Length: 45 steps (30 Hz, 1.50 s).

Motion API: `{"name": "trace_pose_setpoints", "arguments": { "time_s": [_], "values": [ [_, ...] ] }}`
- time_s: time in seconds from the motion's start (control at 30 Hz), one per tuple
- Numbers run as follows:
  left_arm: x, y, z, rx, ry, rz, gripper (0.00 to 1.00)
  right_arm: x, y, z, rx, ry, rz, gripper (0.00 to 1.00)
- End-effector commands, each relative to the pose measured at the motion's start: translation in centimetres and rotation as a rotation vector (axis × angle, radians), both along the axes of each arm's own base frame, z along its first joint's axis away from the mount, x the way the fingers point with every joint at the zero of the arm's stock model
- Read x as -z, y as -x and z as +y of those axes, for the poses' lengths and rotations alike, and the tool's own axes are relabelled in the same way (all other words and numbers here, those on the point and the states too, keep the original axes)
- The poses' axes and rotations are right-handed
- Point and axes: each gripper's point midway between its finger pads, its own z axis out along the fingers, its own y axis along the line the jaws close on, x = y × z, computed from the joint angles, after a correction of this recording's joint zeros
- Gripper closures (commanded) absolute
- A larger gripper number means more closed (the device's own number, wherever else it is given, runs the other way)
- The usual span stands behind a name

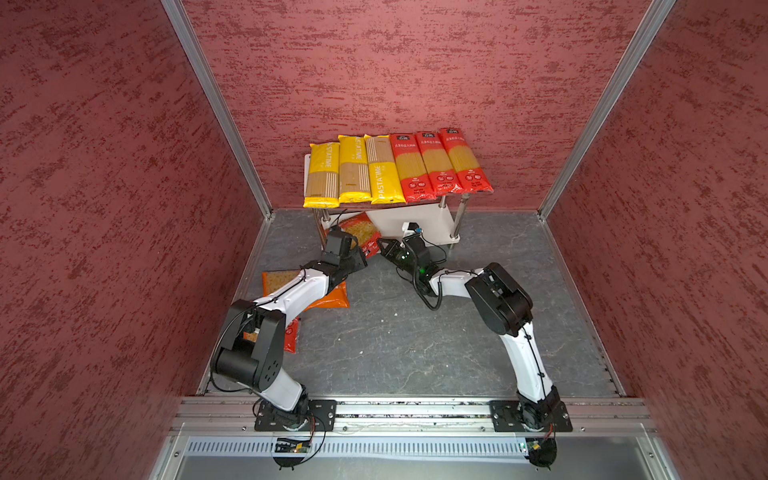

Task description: Place and organize the pasta boxes and bags onto the shelf

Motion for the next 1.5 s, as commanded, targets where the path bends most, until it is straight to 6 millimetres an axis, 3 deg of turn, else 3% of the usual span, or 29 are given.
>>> {"name": "trace_pose_setpoints", "arguments": {
  "time_s": [0.0,0.1,0.23,0.33,0.43,0.6,0.8,0.97,1.13,1.27,1.47],
  "values": [
    [0.6,-1.1,-0.6,0.011,0.006,0.005,0.42,-3.1,0.7,-1.5,0.064,-0.083,-0.038,1.00],
    [0.5,-1.8,-1.0,0.026,0.002,-0.001,0.42,-3.1,1.9,-1.8,0.070,-0.125,-0.026,1.00],
    [-1.3,-2.5,-1.1,0.044,-0.014,-0.029,0.42,-4.3,3.0,0.7,-0.004,-0.195,-0.029,1.00],
    [-2.9,-2.1,-0.5,0.044,-0.039,-0.053,0.42,-4.2,3.4,2.1,-0.037,-0.205,-0.011,1.00],
    [-3.6,-1.0,0.2,0.035,-0.054,-0.061,0.41,-3.3,3.5,2.1,-0.041,-0.195,0.013,0.99],
    [-2.6,1.3,0.6,0.007,-0.001,-0.037,0.41,-3.4,2.8,2.3,-0.036,-0.203,0.015,0.99],
    [0.3,3.8,-2.7,0.074,0.059,0.014,0.41,-4.4,1.6,3.1,-0.034,-0.235,0.010,1.00],
    [1.4,2.2,-1.3,0.048,0.042,0.031,0.41,-4.6,2.1,2.9,-0.041,-0.245,0.013,1.00],
    [0.9,-0.4,0.6,0.012,0.037,0.010,0.42,-4.2,3.7,1.8,-0.039,-0.277,0.036,1.00],
    [0.6,-2.0,0.8,0.020,0.035,0.005,0.42,-4.0,4.6,1.7,-0.046,-0.286,0.051,1.00],
    [-0.3,-3.6,1.7,0.013,0.011,-0.007,0.42,-4.0,3.6,3.0,-0.069,-0.259,0.043,1.00]
  ]
}}
